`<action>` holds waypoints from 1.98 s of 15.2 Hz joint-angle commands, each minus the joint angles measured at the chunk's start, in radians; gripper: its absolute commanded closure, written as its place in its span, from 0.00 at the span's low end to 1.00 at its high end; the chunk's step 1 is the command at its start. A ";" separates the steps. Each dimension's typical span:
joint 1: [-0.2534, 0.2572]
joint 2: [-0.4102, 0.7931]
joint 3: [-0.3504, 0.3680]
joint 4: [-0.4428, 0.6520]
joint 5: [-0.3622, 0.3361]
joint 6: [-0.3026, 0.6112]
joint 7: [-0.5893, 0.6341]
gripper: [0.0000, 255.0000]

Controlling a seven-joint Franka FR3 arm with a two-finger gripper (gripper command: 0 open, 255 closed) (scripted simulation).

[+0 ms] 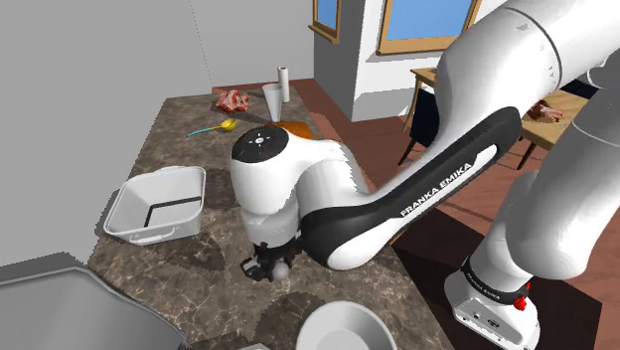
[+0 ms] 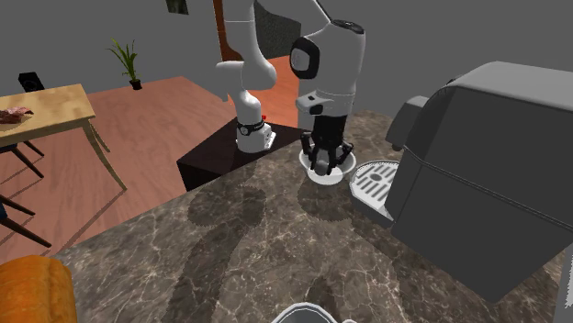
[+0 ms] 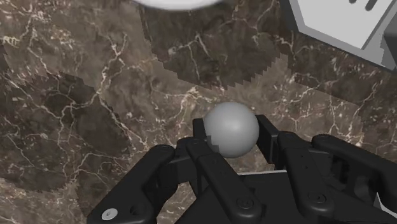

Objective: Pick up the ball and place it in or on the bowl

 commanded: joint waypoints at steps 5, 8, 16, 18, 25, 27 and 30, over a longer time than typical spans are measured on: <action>0.076 -0.199 0.039 -0.166 0.168 0.008 0.004 1.00; 0.134 -0.285 0.053 -0.227 0.242 -0.004 0.018 1.00; 0.235 -0.384 0.101 -0.326 0.346 0.009 0.079 1.00; 0.227 -0.362 0.116 -0.339 0.338 0.042 0.089 1.00; 0.184 -0.271 0.174 -0.377 0.287 0.161 0.139 1.00; 0.168 -0.241 0.192 -0.386 0.263 0.196 0.160 1.00; 0.166 -0.236 0.194 -0.387 0.260 0.201 0.163 1.00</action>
